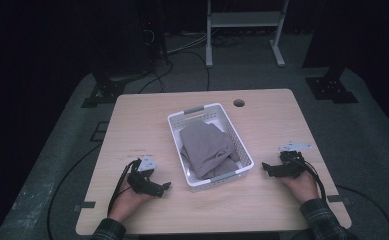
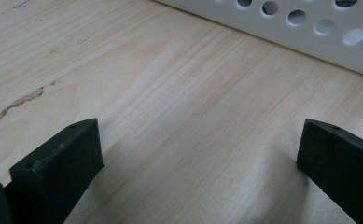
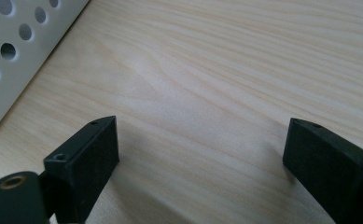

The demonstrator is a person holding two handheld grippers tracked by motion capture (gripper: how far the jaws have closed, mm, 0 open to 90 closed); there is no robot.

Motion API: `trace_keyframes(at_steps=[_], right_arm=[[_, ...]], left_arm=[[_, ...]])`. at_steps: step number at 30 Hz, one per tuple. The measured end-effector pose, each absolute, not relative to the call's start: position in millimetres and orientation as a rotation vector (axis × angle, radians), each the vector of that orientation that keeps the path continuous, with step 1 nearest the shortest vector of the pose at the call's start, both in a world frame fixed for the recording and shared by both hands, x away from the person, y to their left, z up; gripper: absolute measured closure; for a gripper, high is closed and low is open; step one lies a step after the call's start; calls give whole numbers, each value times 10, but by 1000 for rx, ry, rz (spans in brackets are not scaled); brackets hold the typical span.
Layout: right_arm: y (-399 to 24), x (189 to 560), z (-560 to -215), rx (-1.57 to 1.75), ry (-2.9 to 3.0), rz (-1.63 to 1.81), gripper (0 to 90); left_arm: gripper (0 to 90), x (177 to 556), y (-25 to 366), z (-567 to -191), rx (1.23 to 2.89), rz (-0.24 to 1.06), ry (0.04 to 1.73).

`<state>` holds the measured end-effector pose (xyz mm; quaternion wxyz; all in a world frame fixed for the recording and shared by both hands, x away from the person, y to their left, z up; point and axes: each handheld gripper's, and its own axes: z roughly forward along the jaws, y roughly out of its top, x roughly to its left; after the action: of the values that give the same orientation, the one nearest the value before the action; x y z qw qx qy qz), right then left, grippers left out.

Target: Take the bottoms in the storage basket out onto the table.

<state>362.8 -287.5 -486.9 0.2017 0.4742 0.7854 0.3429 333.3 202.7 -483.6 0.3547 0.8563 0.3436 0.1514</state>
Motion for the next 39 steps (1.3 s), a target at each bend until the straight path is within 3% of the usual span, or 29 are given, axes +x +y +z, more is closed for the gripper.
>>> trace_keyframes(at_steps=[14,39], right_arm=[[-2844,3650,-4736,1351,2284,817,102],[-2630,3799,-4184,1274,2249,1070,129]], left_arm=[[0,3350,2003,-4838,2215,389,881],[0,3344,1986,-4839,2221,384,861]])
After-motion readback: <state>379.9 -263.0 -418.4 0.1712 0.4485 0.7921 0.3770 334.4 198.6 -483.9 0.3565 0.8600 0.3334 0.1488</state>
